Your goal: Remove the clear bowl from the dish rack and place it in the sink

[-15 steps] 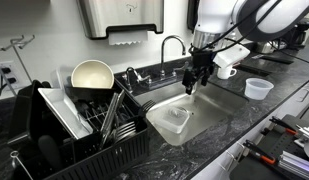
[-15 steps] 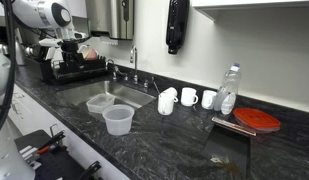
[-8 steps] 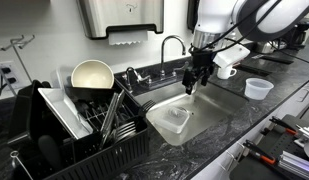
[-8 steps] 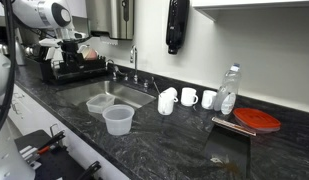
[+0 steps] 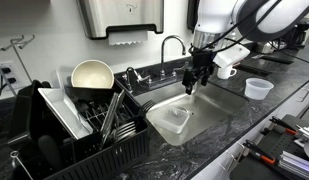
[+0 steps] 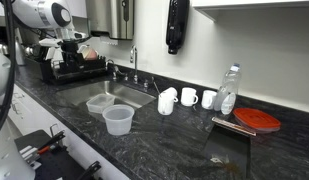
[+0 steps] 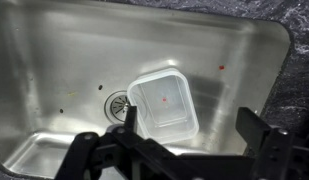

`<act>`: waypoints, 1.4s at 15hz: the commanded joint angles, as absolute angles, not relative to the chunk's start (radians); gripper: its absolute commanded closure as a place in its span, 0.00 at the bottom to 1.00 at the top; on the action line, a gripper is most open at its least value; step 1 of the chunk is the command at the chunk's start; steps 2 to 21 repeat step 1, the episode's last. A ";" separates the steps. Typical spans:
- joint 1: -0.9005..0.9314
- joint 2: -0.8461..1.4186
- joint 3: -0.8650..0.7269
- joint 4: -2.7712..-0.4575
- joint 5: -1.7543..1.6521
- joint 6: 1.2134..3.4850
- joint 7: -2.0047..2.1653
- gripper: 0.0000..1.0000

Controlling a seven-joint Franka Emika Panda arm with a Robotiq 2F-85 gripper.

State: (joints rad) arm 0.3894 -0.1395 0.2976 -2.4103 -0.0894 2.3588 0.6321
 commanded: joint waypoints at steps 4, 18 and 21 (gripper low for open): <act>0.357 -0.142 0.329 -2.410 -0.081 2.357 0.625 0.00; 0.357 -0.142 0.329 -2.410 -0.081 2.357 0.625 0.00; 0.357 -0.142 0.329 -2.410 -0.081 2.357 0.625 0.00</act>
